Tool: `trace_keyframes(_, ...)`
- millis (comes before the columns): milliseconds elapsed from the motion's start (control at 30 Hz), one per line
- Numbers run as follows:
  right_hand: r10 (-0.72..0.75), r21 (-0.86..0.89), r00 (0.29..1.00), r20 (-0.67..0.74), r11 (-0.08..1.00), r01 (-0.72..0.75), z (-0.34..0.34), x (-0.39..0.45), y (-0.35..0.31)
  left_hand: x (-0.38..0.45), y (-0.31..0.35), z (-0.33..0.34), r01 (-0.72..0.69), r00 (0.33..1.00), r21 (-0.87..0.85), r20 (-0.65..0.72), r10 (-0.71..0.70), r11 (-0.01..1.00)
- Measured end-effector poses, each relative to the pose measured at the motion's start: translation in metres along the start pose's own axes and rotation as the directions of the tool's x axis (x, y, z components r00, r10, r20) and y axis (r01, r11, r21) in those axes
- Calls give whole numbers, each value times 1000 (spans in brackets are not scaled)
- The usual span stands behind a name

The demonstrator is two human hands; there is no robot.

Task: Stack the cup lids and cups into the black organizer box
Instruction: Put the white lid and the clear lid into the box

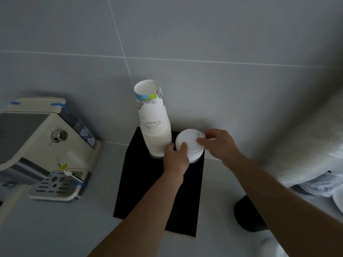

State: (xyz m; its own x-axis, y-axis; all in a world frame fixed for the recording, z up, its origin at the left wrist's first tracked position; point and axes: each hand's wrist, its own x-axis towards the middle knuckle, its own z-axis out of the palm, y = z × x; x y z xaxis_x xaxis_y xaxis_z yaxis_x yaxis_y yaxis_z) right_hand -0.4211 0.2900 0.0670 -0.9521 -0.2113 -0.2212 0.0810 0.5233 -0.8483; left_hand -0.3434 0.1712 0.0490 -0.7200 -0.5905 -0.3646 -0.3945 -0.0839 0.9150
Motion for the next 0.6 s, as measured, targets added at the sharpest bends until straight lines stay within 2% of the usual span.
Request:
trace_keyframes(67, -27, -68, 1000, -6, 997, 27, 2, -1, 2, -1, -3, 0, -29, 999, 43, -18, 30, 999)
trace_keyframes(133, -37, -107, 999, -4, 994, 36, 4, -2, 5, -2, -6, -2, -97, 995, 164, -12, 100, 982)
trace_keyframes(233, -67, -183, 998, -13, 981, 64, 8, -2, 11, -1, -8, -6, -194, 981, 325, 55, 186, 926)
trace_keyframes(367, -93, -221, 996, -16, 971, 87, 12, -3, 18, -1, -10, -17, -225, 974, 391, 96, 204, 892)
trace_keyframes(500, -145, -257, 989, -10, 956, 138, 17, -8, 26, -6, -15, -23, -261, 964, 388, 149, 219, 884)
trace_keyframes(600, -151, -275, 989, -3, 951, 144, 19, -9, 28, -9, -14, -21, -329, 944, 495, 198, 264, 804)
